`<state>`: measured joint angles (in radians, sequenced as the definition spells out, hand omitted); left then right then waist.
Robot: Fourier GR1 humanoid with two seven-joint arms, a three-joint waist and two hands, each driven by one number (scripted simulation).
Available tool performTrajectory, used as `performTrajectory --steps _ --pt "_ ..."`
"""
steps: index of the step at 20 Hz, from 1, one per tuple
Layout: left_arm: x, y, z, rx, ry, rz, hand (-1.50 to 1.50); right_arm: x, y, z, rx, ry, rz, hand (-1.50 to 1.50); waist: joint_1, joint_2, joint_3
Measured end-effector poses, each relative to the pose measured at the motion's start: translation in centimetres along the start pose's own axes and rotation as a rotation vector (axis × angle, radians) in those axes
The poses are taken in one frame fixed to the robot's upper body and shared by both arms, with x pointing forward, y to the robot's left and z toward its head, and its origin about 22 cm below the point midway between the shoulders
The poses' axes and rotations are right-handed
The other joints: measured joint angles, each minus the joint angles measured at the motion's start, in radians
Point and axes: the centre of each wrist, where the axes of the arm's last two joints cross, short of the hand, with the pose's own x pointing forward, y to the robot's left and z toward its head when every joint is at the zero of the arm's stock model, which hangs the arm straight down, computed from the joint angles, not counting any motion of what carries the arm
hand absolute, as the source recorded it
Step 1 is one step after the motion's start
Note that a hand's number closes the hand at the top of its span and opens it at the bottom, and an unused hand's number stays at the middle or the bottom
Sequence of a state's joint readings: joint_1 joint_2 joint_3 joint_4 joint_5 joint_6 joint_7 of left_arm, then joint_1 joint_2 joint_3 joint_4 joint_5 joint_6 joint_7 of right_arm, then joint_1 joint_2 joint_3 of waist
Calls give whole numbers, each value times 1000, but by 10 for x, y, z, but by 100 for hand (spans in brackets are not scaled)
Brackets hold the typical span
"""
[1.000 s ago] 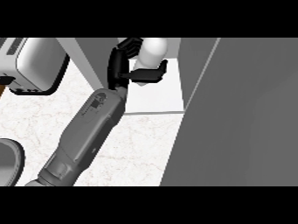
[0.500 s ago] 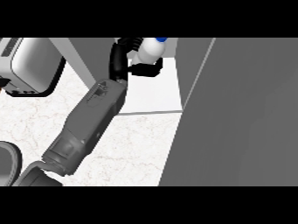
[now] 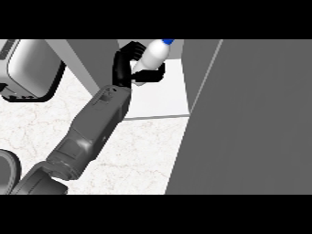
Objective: Pick up the bottled water, place it into the cabinet and close the cabinet
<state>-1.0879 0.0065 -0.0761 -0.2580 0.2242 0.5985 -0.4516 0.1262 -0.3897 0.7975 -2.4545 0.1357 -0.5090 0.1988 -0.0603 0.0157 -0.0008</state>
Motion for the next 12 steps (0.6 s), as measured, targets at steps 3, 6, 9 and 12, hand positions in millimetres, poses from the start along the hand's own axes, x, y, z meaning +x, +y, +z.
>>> performTrajectory --steps 3,6,9,12 --pt "-8 1 3 12 15 -12 150 0 -1 -1 8 -5 2 -150 -8 4 0" --pt "-13 3 4 25 15 -49 150 0 -1 0 10 -4 -3 -150 -8 4 0" --pt "-17 8 2 35 14 -89 -150 -1 0 0 11 -20 -7 -150 -13 7 0" --pt "-21 8 5 40 16 -151 -150 -1 -1 0 17 -21 -7 -150 -23 9 0"
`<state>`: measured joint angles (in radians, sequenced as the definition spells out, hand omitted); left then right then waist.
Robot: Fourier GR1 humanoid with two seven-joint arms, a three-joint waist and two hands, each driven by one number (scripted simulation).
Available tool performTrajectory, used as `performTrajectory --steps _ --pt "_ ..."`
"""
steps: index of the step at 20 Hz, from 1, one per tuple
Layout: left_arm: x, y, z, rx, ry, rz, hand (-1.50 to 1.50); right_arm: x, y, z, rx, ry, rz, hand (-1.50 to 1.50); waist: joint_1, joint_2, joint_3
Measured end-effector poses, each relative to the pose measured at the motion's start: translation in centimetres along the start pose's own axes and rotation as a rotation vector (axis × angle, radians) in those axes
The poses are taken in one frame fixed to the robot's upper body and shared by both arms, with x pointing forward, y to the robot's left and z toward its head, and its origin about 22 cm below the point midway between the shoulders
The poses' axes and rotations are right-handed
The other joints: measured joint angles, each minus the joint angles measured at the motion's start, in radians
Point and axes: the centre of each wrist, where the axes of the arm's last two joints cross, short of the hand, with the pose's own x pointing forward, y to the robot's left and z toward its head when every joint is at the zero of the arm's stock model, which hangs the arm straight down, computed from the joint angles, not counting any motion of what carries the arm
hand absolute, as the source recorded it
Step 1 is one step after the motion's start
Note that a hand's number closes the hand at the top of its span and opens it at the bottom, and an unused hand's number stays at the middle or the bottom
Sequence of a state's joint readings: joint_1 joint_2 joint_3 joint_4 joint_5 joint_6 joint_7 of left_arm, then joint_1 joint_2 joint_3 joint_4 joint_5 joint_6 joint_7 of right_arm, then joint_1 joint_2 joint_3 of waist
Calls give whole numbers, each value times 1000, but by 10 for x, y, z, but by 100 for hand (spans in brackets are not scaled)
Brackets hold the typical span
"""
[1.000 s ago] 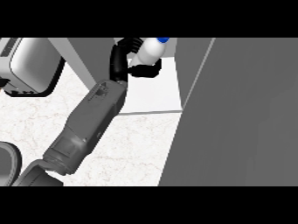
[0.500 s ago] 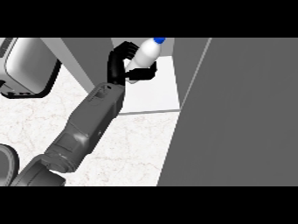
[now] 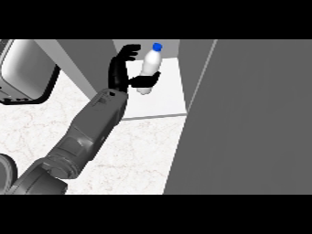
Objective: Pick up the bottled water, place it into the cabinet and close the cabinet
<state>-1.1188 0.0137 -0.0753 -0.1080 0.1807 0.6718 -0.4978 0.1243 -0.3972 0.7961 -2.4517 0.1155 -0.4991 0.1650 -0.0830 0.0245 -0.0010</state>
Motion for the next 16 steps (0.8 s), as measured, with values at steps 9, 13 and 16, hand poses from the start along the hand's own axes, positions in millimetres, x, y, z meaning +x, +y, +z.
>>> performTrajectory --steps 9,13,16 --pt "-3 2 0 38 3 -103 -150 1 -1 -1 11 -2 1 -150 -6 4 0" --pt "-6 0 3 45 -5 -106 -150 1 -2 -1 16 2 1 -150 -5 5 -1" --pt "-5 -2 4 30 -19 -67 -150 1 -3 0 13 1 1 -150 -4 3 -1"
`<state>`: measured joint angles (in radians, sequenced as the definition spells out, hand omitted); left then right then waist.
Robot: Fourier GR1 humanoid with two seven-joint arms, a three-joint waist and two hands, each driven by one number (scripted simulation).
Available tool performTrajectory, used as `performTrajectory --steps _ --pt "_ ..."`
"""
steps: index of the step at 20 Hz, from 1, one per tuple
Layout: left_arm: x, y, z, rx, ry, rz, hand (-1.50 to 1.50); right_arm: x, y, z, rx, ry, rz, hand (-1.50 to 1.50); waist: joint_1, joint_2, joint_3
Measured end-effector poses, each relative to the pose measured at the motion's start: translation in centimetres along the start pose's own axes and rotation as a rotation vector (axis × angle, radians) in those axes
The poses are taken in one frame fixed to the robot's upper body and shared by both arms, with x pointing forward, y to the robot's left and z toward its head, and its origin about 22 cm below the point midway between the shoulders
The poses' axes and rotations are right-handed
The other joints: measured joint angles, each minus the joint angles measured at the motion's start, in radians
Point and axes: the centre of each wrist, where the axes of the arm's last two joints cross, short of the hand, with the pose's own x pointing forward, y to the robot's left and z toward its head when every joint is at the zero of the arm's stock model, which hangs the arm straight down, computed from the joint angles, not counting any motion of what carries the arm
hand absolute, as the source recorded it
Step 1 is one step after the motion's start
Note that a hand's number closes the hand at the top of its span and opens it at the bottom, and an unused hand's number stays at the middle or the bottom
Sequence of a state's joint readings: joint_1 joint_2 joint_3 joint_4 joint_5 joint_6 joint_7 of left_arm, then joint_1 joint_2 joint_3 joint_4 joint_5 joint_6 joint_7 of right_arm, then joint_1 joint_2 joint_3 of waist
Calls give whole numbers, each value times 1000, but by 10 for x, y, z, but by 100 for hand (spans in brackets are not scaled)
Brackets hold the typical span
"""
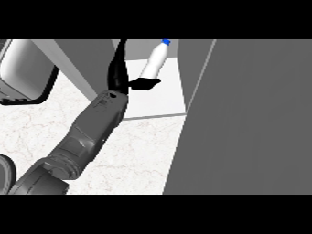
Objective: Pick up the bottled water, place it into the cabinet and close the cabinet
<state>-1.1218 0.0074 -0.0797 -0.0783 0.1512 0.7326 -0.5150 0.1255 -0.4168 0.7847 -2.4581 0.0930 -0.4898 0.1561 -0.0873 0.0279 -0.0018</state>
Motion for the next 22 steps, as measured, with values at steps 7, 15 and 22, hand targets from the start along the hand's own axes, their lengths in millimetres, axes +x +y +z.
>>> performTrajectory --steps 7,15,22 --pt "15 -2 -5 -88 -114 223 150 0 0 0 -1 3 -6 -150 10 -6 -1" --pt "12 0 -2 -206 -191 477 150 1 0 2 -14 33 -12 -150 31 -17 -1" --pt "16 -3 2 -387 -213 616 150 1 0 3 -34 45 -7 -150 47 -22 -1"
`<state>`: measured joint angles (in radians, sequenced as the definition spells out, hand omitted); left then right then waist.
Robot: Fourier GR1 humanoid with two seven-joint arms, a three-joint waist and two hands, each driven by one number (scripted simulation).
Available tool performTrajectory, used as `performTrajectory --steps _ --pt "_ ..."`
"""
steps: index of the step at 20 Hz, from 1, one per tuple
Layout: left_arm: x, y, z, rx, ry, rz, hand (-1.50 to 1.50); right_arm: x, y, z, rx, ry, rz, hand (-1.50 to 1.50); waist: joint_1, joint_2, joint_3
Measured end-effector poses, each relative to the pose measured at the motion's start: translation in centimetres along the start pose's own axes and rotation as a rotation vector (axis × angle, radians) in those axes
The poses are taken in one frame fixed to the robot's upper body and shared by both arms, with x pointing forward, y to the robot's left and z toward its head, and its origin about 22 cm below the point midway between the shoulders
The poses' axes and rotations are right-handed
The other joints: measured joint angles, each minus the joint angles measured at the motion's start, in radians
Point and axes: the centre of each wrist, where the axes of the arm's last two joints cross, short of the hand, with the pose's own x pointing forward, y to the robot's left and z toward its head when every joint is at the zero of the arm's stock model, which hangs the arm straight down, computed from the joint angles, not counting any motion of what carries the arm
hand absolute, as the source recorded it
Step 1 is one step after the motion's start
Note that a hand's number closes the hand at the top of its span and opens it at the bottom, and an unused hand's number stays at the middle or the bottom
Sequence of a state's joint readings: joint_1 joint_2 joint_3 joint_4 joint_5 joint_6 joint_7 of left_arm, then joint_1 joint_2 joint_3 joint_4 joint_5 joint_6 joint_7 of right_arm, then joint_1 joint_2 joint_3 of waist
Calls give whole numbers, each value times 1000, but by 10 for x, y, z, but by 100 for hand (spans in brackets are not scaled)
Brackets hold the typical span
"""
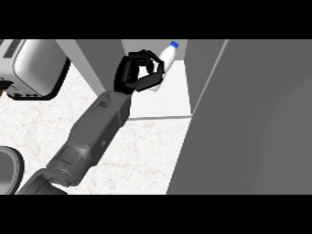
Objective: Pick up the bottled water, place it into the cabinet and close the cabinet
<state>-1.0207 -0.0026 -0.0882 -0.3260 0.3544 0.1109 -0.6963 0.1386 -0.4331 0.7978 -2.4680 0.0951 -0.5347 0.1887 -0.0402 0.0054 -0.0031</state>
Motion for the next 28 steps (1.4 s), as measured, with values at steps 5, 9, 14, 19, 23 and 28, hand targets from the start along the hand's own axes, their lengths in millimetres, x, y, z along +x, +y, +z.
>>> performTrajectory --steps 5,9,14,19,23,28 --pt "1 -1 8 -73 18 114 150 0 -3 0 -20 -2 24 -150 26 -10 1" --pt "0 -3 19 -104 19 190 150 1 -6 1 -18 3 42 -150 41 -16 1" --pt "2 -8 40 -142 25 254 150 0 -9 1 -16 8 64 -150 61 -24 4" --pt "0 -1 77 -148 32 323 150 0 -9 2 38 31 83 150 83 -31 5" --pt "2 26 115 -92 38 330 150 2 -4 2 148 54 74 150 97 -29 3" --pt "18 60 163 -31 27 320 150 5 -2 -2 234 68 85 150 102 -26 2"
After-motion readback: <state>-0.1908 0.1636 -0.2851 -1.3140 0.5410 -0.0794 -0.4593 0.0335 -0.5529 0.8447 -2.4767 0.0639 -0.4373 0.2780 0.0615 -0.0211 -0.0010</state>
